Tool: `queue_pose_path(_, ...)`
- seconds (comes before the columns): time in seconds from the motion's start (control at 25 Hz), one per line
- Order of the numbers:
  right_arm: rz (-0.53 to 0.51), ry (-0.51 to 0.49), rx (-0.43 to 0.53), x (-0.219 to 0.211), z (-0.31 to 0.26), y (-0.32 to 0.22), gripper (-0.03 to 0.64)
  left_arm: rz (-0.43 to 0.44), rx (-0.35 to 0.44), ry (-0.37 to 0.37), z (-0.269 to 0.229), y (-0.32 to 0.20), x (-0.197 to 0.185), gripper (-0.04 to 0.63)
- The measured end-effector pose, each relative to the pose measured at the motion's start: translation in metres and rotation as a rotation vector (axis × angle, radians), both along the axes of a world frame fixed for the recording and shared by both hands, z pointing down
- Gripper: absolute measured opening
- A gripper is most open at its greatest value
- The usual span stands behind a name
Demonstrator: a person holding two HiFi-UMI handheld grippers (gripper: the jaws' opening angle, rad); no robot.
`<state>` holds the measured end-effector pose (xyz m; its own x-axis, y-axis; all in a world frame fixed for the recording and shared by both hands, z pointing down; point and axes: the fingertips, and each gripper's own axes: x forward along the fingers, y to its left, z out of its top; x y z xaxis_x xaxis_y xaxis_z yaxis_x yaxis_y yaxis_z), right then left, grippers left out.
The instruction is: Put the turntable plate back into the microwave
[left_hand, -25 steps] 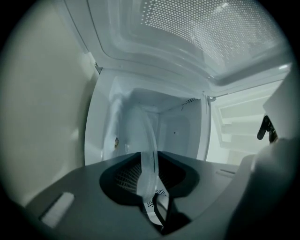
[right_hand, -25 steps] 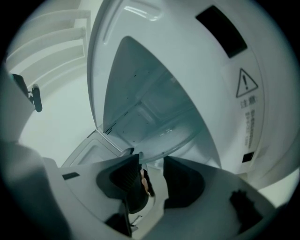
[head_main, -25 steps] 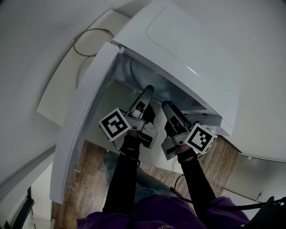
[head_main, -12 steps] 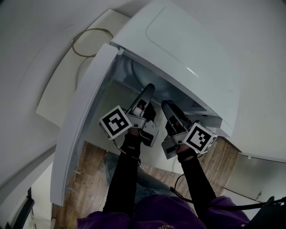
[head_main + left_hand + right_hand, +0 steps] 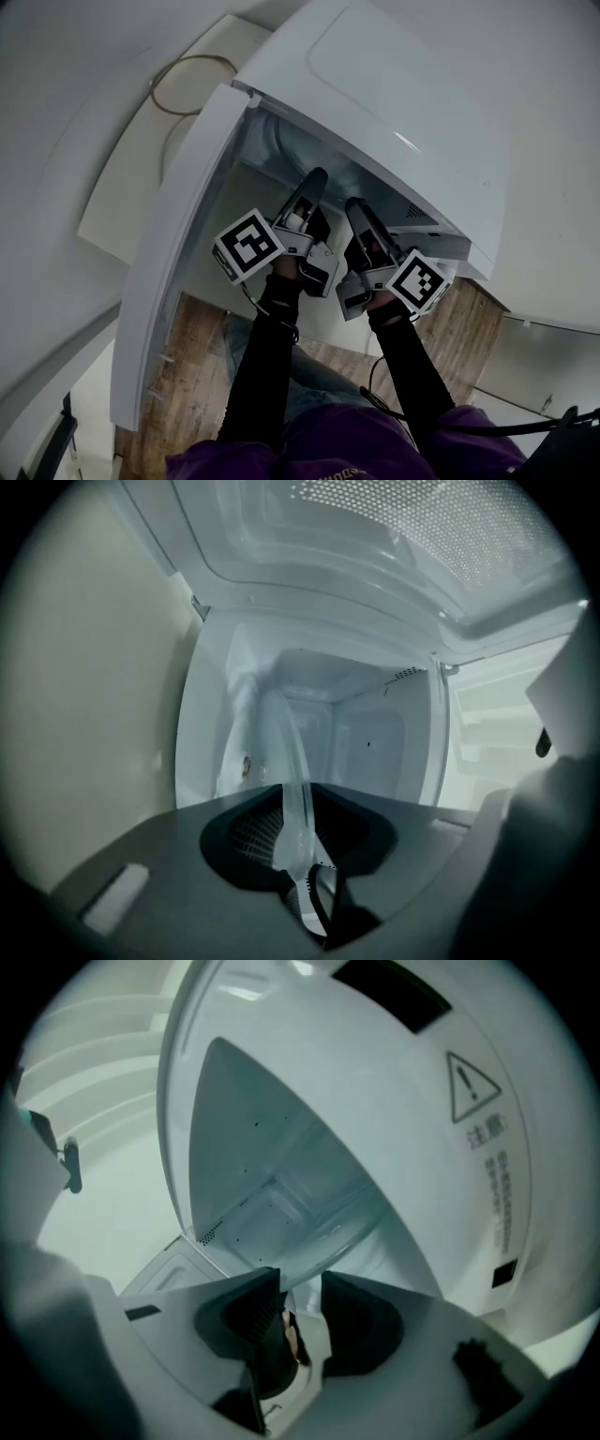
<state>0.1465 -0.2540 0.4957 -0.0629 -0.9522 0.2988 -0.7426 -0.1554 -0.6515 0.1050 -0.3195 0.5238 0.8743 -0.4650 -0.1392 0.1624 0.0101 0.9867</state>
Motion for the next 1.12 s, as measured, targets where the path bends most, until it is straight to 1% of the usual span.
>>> queue_pose_path(0.12,0.048,-0.043,0.002,0.005,0.005,0.004,0.142,0.004,-0.009,-0.019,0.004,0.003,0.000,0.086)
queue_pose_path(0.24,0.071,-0.046,-0.019,0.009,0.012,0.007,0.137,0.013,-0.006,-0.072,0.011,0.008,-0.003,0.086)
queue_pose_path(0.32,0.072,-0.049,-0.033,0.008,0.016,0.008,0.137,0.011,-0.017,-0.090,0.014,0.012,-0.008,0.085)
queue_pose_path(0.4,0.090,-0.087,-0.044,0.007,0.022,0.009,0.137,0.003,-0.037,-0.095,0.019,0.014,-0.015,0.086)
queue_pose_path(0.48,0.126,-0.150,-0.051,0.006,0.029,0.010,0.137,-0.013,-0.065,-0.081,0.024,0.016,-0.020,0.087)
queue_pose_path(0.52,0.132,-0.161,-0.054,0.005,0.031,0.010,0.137,-0.020,-0.078,-0.075,0.025,0.016,-0.022,0.087)
queue_pose_path(0.6,0.129,-0.134,-0.075,0.006,0.034,0.011,0.137,-0.023,-0.088,-0.083,0.029,0.018,-0.024,0.087)
queue_pose_path(0.68,0.142,-0.092,-0.125,0.010,0.039,0.016,0.137,-0.020,-0.092,-0.102,0.032,0.019,-0.024,0.089)
queue_pose_path(0.76,0.174,-0.102,-0.156,0.014,0.045,0.020,0.137,-0.023,-0.104,-0.111,0.033,0.021,-0.025,0.089)
queue_pose_path(0.84,0.172,-0.142,-0.119,0.012,0.046,0.015,0.137,-0.030,-0.115,-0.131,0.037,0.024,-0.028,0.084)
queue_pose_path(0.88,0.163,-0.157,-0.096,0.011,0.045,0.012,0.137,-0.030,-0.123,-0.154,0.041,0.026,-0.030,0.084)
queue_pose_path(0.92,0.159,-0.160,-0.085,0.011,0.045,0.011,0.137,-0.028,-0.131,-0.183,0.046,0.030,-0.033,0.031)
queue_pose_path(0.96,0.159,-0.158,-0.084,0.012,0.045,0.011,0.137,-0.023,-0.136,-0.205,0.051,0.034,-0.035,0.004)
queue_pose_path(1.0,0.160,-0.154,-0.087,0.012,0.046,0.011,0.137,-0.015,-0.137,-0.210,0.055,0.038,-0.038,0.005)
queue_pose_path(1.12,0.157,-0.147,-0.092,0.013,0.048,0.009,0.137,-0.003,-0.149,-0.193,0.060,0.050,-0.044,0.005)
